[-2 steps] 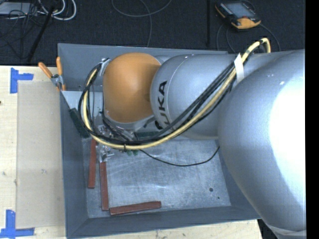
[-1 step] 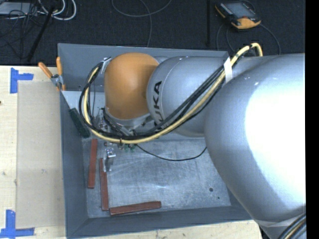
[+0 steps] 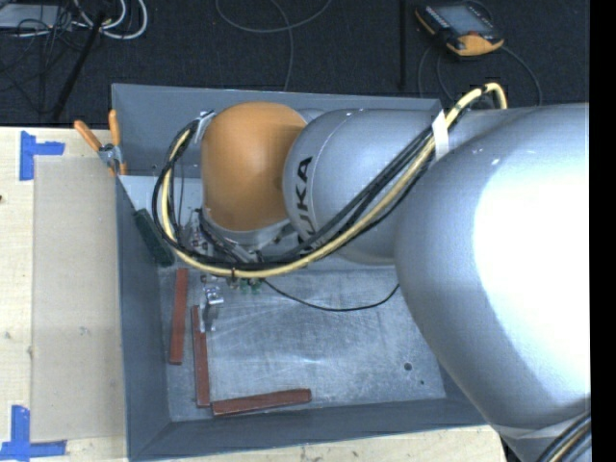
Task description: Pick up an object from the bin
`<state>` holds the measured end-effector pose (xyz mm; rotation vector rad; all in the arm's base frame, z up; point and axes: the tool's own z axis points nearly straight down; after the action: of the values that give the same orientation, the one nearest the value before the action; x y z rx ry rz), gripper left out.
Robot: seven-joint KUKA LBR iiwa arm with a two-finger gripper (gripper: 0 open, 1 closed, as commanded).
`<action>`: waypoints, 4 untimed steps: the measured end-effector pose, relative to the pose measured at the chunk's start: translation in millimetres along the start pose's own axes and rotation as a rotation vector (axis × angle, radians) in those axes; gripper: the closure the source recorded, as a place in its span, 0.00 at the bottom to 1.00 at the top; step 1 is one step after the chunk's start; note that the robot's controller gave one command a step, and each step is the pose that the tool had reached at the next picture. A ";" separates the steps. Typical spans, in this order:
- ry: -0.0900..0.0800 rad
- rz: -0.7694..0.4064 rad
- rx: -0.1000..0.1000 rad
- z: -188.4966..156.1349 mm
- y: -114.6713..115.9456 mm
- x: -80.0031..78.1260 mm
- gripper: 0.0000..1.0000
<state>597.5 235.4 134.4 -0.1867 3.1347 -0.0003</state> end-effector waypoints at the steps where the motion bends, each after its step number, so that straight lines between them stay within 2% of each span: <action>1: -0.007 -0.151 -0.001 29.2 6.6 14.3 0.00; 2: -0.006 -0.597 -0.001 61.3 -1.8 -14.2 1.00; 3: -0.006 -0.596 -0.001 61.3 -1.9 -14.2 1.00; 4: -0.001 -0.607 -0.001 -60.9 -18.4 -19.2 1.00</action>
Offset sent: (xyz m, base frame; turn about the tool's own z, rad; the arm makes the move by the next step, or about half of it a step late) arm 0.0120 -0.0010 -0.0644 -0.5986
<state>618.6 219.4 195.3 -1.1142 2.9354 0.0014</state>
